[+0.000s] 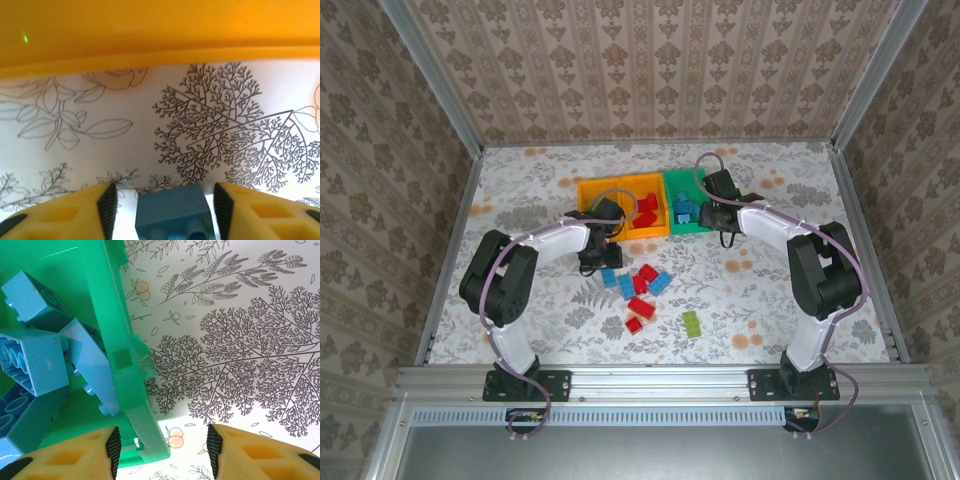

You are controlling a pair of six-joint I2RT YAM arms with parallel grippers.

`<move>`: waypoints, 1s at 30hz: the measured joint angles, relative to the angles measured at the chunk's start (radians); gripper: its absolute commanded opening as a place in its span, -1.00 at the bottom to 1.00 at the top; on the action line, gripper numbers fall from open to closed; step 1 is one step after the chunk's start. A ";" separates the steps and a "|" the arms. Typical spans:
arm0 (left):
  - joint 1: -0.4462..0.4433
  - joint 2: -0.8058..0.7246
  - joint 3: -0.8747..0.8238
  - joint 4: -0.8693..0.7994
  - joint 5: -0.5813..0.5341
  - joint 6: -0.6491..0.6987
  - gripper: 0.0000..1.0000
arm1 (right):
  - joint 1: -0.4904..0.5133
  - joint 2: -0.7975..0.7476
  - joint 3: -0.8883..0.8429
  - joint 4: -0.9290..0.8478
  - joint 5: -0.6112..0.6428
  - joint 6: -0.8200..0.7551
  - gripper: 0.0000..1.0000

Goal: Sort the legos into containers by color

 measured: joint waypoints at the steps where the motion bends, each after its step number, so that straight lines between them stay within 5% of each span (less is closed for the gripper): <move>1: 0.000 -0.002 0.000 -0.005 0.000 0.000 0.19 | 0.000 0.000 0.000 -0.002 0.000 0.000 0.05; 14: -0.041 -0.044 -0.025 -0.031 0.027 -0.111 0.03 | -0.011 0.000 -0.003 0.001 -0.043 0.007 0.06; 22: -0.036 -0.013 -0.015 -0.044 0.027 -0.130 -0.48 | -0.013 0.000 -0.005 0.001 -0.068 0.003 0.04; 30: -0.011 -0.023 -0.010 -0.050 0.042 -0.112 -0.57 | -0.013 0.027 0.018 0.003 -0.077 -0.019 -0.06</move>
